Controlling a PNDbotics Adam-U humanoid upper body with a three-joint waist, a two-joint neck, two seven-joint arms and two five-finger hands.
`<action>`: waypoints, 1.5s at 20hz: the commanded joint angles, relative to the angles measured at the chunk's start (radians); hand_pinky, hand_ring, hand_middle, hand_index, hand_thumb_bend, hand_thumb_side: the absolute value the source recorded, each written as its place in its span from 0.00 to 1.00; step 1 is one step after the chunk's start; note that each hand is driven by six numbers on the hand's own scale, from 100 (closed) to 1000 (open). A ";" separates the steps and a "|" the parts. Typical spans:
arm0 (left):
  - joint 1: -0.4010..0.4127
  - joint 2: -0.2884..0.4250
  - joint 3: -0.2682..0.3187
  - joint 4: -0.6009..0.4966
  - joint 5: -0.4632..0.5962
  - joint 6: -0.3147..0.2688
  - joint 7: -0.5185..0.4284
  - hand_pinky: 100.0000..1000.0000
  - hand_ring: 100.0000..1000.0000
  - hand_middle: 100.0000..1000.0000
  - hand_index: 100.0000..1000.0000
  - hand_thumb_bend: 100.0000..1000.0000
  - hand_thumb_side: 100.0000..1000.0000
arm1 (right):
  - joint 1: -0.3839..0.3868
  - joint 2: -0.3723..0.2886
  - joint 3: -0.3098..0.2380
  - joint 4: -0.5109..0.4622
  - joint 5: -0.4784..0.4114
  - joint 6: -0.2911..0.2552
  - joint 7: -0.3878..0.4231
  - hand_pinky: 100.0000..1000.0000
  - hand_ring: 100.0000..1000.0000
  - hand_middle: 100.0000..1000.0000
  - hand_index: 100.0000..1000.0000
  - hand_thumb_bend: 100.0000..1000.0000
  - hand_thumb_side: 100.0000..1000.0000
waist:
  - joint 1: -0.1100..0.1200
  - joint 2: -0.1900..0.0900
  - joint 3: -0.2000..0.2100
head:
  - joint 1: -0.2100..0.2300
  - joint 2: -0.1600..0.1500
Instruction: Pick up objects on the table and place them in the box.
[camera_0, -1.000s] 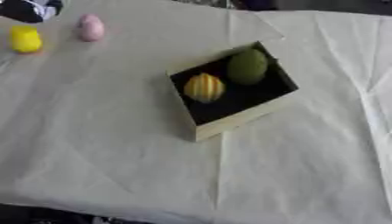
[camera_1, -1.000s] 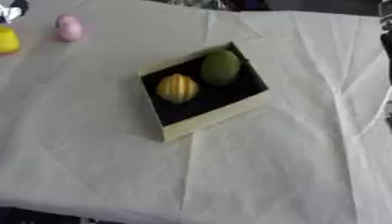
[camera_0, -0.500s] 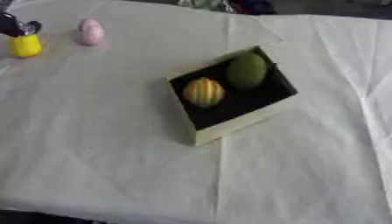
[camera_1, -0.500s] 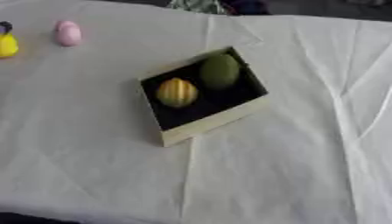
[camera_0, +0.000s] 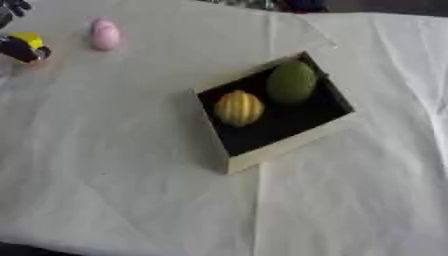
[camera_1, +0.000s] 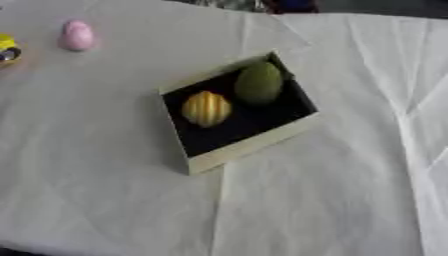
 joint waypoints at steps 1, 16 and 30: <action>-0.012 0.049 0.019 0.011 0.008 0.025 0.028 0.82 0.84 0.76 0.88 0.34 0.00 | -0.013 -0.011 0.001 -0.017 0.009 0.000 0.008 0.90 0.73 0.66 0.75 0.00 0.64 | 0.005 -0.003 -0.004 | 0.014 -0.024; -0.014 0.037 -0.015 -0.025 -0.008 0.010 0.036 0.61 0.60 0.51 0.55 0.01 0.00 | -0.010 -0.003 0.004 -0.017 0.006 0.009 0.008 0.90 0.73 0.66 0.75 0.00 0.64 | 0.006 -0.006 -0.001 | 0.010 -0.012; -0.056 -0.145 -0.320 -0.699 0.081 -0.277 -0.166 0.62 0.61 0.51 0.55 0.05 0.00 | 0.001 -0.016 -0.019 -0.017 -0.016 0.002 -0.011 0.90 0.73 0.66 0.75 0.00 0.63 | 0.010 -0.058 0.013 | 0.001 0.018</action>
